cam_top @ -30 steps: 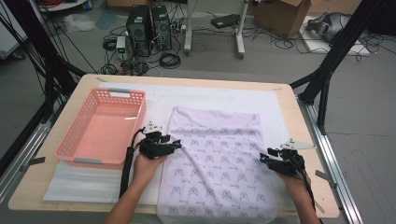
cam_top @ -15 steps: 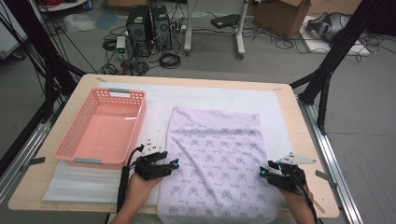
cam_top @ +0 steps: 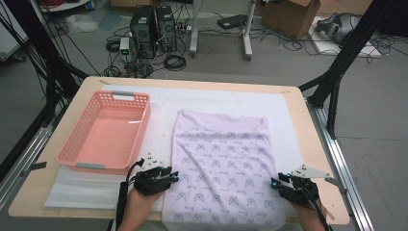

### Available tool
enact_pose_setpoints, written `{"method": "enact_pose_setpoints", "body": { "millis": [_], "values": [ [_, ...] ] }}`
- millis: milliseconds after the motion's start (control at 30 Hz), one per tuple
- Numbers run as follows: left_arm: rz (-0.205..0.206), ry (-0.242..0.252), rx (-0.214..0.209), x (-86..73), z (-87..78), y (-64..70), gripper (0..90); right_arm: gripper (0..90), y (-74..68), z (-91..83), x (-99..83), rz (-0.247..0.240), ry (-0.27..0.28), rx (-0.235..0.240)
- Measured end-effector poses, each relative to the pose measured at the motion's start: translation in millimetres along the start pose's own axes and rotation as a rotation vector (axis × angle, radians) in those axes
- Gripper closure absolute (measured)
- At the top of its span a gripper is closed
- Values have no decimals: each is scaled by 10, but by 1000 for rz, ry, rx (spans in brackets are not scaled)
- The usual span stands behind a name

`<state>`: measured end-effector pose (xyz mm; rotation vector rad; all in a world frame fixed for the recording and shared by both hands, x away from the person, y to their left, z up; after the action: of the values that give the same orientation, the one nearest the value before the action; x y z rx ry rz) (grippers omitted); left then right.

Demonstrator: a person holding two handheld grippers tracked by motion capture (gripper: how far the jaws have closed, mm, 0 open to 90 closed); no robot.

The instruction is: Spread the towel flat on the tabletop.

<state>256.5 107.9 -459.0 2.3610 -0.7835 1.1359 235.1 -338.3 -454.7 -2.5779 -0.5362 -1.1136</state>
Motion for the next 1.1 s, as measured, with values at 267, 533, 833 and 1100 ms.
{"method": "enact_pose_setpoints", "body": {
  "millis": [267, 533, 833, 1100],
  "values": [
    [-55, 0, -28, -58, -125, -47, 873, 869, 30, -100, -25, 22, -14, 49],
    [-62, 36, -67, -130, -265, -41, 716, 597, 27, -256, -121, 25, -43, 85],
    [-52, 147, -83, -39, -264, -92, 486, 571, 115, -142, -14, 61, 83, -18],
    [-48, 173, -67, -6, -239, -129, 439, 567, 167, 112, 128, 21, 26, -159]
  ]
}}
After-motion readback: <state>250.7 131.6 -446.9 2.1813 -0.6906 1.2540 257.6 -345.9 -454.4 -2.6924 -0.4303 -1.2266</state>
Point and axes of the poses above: each handheld gripper's, and its own axes: z roughly forward along the jaws, x roughly out of its top, y roughly to its right, the point moved 1 cm from there along z, roughly forward along the jaws, and after that the axes turned 5 degrees about z, right-handed, at the moved point
